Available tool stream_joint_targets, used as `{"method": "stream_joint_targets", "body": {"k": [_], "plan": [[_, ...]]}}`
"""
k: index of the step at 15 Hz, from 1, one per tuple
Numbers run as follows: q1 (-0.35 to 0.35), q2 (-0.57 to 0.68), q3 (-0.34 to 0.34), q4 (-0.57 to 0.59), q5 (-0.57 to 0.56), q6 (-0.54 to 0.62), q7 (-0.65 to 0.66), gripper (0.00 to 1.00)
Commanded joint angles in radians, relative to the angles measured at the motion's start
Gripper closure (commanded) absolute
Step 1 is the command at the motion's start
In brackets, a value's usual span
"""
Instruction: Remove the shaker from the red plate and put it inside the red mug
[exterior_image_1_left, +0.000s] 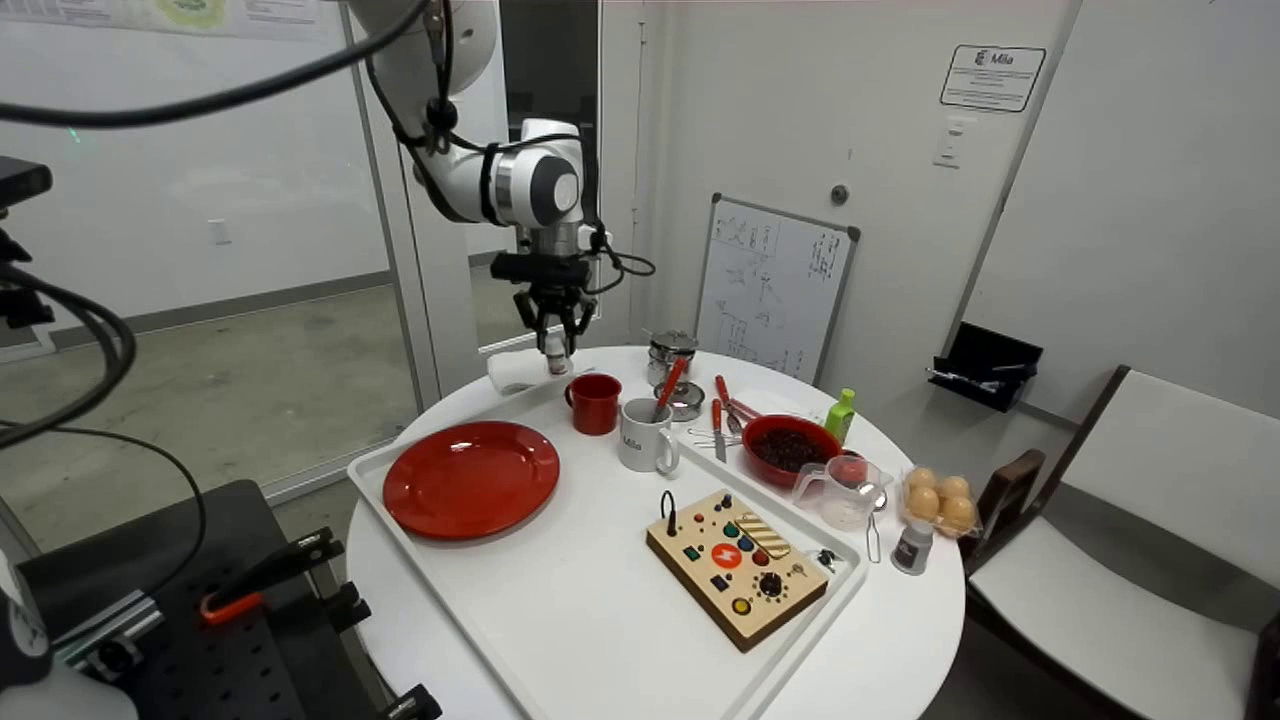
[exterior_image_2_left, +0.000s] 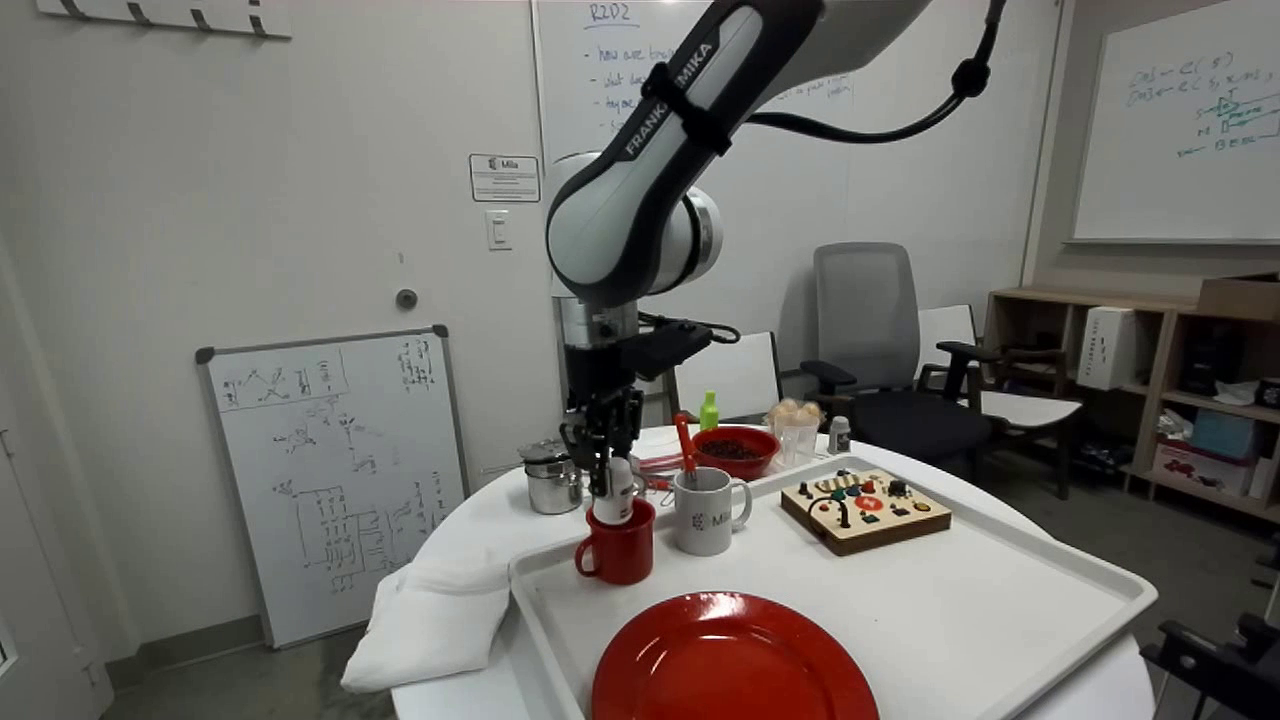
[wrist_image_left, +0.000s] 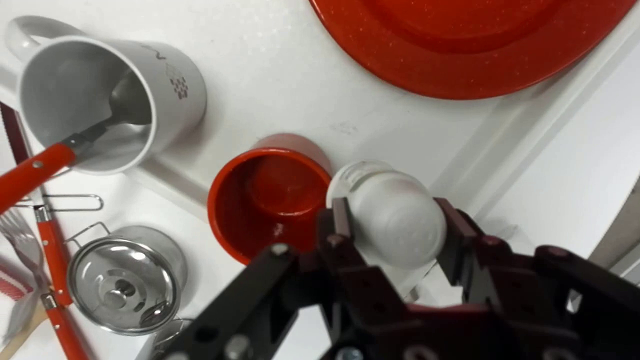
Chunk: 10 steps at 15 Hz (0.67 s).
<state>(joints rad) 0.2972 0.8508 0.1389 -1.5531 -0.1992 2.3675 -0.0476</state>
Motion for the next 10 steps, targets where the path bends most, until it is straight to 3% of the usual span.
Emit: {"method": "stream_joint_targets", "body": {"k": [1,10], "plan": [[0.009,0.123,-0.025,0.197,0.045,-0.071,0.061,0.81],[0.014,0.279,-0.054,0.432,0.085,-0.14,0.177,0.81]]}}
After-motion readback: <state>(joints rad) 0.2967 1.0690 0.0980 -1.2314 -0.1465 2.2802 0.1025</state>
